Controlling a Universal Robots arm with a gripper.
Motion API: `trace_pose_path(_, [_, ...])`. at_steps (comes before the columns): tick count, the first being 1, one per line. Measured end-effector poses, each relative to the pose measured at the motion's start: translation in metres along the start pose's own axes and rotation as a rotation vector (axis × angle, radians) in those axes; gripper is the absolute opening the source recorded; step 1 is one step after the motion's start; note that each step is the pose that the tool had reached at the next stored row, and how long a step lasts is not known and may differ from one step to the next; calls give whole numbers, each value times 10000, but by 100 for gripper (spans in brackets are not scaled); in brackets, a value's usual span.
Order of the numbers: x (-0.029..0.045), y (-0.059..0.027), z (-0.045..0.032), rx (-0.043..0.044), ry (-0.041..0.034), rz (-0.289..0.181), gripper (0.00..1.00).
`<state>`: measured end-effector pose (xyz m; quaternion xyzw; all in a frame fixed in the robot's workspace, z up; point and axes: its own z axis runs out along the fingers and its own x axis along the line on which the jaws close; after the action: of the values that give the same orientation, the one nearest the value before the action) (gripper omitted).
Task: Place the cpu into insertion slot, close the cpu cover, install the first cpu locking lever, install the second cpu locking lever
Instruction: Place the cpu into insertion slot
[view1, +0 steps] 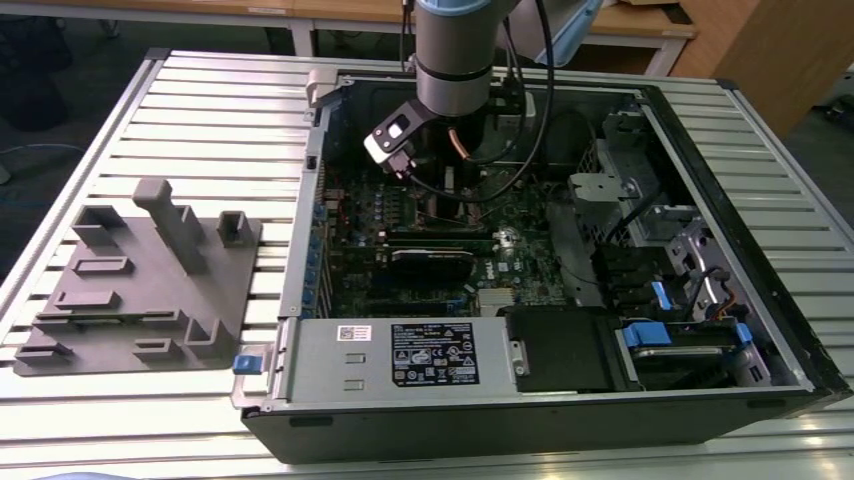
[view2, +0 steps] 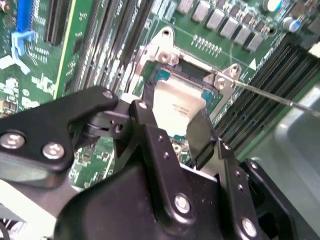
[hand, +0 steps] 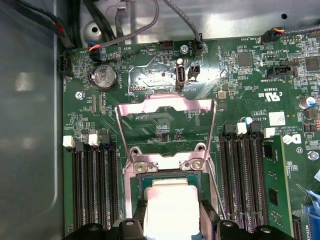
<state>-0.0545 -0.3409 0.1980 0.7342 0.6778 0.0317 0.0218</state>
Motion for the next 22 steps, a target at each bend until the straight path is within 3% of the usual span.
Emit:
trace_pose_path(6, [1,0,1,0,0,0,54])
trace_pose_path(7, [1,0,1,0,1,0,61])
trace_pose_path(22, [2,4,-52,0,1,0,59])
